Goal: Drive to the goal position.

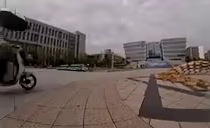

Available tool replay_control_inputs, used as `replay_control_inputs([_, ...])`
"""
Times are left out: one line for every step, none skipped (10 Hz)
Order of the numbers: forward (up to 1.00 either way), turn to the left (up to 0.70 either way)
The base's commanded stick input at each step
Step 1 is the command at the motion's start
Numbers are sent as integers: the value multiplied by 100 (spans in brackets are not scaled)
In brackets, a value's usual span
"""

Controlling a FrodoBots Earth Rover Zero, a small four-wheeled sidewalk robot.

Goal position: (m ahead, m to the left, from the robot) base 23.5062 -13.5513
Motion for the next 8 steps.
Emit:
replay_control_inputs([70,-18])
replay_control_inputs([70,-23])
replay_control_inputs([70,0])
replay_control_inputs([70,-12])
replay_control_inputs([70,-21])
replay_control_inputs([70,-6])
replay_control_inputs([70,-6])
replay_control_inputs([70,-23])
